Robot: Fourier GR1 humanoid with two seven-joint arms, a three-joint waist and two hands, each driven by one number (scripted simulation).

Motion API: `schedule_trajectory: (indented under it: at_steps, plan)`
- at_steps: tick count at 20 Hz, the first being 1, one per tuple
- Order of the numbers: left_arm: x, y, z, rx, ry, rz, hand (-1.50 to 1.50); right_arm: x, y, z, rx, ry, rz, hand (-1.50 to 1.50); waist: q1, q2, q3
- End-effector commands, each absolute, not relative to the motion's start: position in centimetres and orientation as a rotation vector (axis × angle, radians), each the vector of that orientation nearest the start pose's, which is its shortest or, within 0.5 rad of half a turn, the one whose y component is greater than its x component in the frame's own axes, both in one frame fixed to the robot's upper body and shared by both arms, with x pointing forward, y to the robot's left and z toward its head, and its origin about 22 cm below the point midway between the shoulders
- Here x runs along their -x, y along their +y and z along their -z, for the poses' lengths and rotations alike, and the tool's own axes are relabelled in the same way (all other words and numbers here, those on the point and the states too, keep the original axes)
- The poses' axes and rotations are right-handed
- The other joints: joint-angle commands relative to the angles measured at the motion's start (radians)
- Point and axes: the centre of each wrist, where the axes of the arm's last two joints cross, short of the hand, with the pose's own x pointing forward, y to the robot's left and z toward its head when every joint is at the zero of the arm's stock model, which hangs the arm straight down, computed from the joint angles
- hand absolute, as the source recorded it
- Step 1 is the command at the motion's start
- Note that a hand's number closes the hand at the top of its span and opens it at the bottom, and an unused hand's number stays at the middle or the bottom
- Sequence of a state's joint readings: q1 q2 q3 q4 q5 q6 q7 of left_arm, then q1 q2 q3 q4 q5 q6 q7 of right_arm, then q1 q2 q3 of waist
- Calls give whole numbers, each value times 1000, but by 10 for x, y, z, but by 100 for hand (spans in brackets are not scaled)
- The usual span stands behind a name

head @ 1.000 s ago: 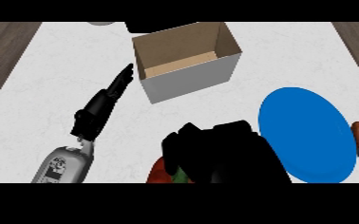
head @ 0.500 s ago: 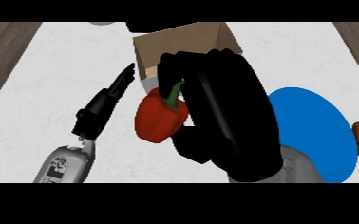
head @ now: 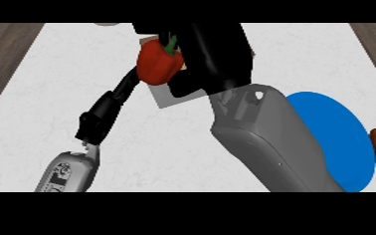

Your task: Pick the bell pepper from the plate and place it in the cardboard box

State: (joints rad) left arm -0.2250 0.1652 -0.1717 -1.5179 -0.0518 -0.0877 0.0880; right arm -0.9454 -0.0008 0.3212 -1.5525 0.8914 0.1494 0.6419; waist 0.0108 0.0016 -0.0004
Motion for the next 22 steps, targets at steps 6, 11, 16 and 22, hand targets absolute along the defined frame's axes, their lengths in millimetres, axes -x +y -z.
schedule_trajectory:
  at_steps: [6,11,16,22]
  plan:
    - [-283,201,-54,38,-1609,463,0,-365,-27,-204,916,-1772,-1014,150,4,1,0]
    - [-292,205,-43,62,-1606,483,0,-384,-23,-165,870,-1669,-1049,150,11,4,0]
    - [-283,201,-38,70,-1609,477,0,-403,-37,-152,698,-1554,-883,-150,26,8,0]
    - [-289,206,-50,48,-1612,459,0,-411,-56,-113,586,-1651,-804,-150,14,5,1]
